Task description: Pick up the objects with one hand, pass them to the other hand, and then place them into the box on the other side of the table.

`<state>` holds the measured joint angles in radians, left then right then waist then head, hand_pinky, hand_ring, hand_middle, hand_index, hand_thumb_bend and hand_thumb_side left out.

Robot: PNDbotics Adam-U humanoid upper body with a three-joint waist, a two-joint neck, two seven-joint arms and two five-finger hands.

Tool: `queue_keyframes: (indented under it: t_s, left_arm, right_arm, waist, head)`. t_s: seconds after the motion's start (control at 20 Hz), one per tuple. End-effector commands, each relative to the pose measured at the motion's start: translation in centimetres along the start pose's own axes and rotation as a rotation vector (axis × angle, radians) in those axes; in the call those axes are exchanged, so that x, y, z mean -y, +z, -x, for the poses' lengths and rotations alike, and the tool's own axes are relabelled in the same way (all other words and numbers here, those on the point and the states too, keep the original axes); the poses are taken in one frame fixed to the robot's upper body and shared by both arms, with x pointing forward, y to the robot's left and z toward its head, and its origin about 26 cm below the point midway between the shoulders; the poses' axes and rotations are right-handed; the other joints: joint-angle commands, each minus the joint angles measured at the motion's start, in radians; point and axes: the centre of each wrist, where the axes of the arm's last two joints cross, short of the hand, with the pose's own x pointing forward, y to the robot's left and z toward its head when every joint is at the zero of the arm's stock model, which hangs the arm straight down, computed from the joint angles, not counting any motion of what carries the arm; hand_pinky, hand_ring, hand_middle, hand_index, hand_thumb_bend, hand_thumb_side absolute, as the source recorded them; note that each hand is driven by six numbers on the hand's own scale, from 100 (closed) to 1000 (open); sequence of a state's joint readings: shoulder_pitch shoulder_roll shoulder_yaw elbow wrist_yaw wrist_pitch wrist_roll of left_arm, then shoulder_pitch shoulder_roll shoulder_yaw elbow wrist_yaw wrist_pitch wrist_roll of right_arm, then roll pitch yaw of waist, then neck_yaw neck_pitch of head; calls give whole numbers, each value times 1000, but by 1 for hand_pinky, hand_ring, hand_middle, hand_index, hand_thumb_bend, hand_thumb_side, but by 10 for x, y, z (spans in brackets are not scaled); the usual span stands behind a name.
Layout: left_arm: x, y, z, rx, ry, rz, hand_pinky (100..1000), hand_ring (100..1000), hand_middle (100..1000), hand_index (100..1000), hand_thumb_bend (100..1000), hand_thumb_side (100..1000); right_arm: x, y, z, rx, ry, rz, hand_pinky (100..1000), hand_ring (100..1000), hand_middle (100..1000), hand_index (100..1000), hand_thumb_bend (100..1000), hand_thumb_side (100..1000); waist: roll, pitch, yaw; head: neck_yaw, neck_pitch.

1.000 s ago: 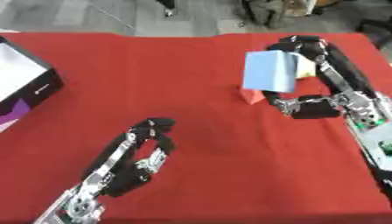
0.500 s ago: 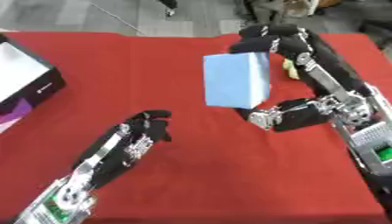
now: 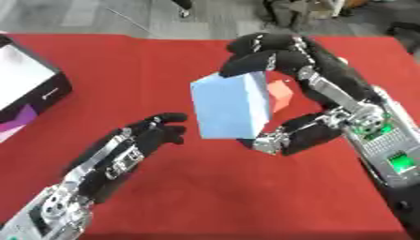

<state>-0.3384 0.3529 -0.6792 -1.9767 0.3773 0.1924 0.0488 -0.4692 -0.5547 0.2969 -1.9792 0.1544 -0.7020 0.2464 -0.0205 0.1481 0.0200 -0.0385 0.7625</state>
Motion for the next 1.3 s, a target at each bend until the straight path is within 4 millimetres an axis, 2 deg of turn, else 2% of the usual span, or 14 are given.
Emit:
queue_keyframes:
  t_s: [0.05, 0.2, 0.55, 1.0, 1.3]
  left_arm:
    - [0, 0, -9, 43, 26, 46, 1000, 914, 903, 683, 521, 755]
    - [2, -1, -9, 45, 52, 66, 1000, 918, 912, 701, 543, 763]
    - [6, -5, -12, 6, 77, 56, 1000, 924, 930, 728, 517, 736]
    - [11, -13, -18, -77, 4, -18, 1000, 973, 981, 749, 500, 707]
    - [15, -17, -21, -63, -18, -20, 1000, 1000, 1000, 759, 494, 691]
  right_arm:
    - [5, -9, -3, 52, 6, -15, 817, 626, 408, 715, 152, 100]
    - [5, -13, -3, 73, 1, -24, 814, 627, 409, 715, 152, 100]
    - [1, -22, -3, 119, -21, -35, 814, 627, 409, 714, 143, 100]
    - [-2, -30, -3, 149, -50, -41, 816, 626, 407, 713, 131, 102]
    - [-3, -31, -3, 148, -64, -46, 820, 624, 405, 711, 122, 107]
  waist:
    - [0, -14, 1]
    - [0, -14, 2]
    - [0, -15, 2]
    - [-1, -17, 0]
    - [-1, -17, 0]
  head:
    - [-5, -7]
    - [-6, -7]
    - [-9, -6]
    - [-11, -4]
    - [-13, -3]
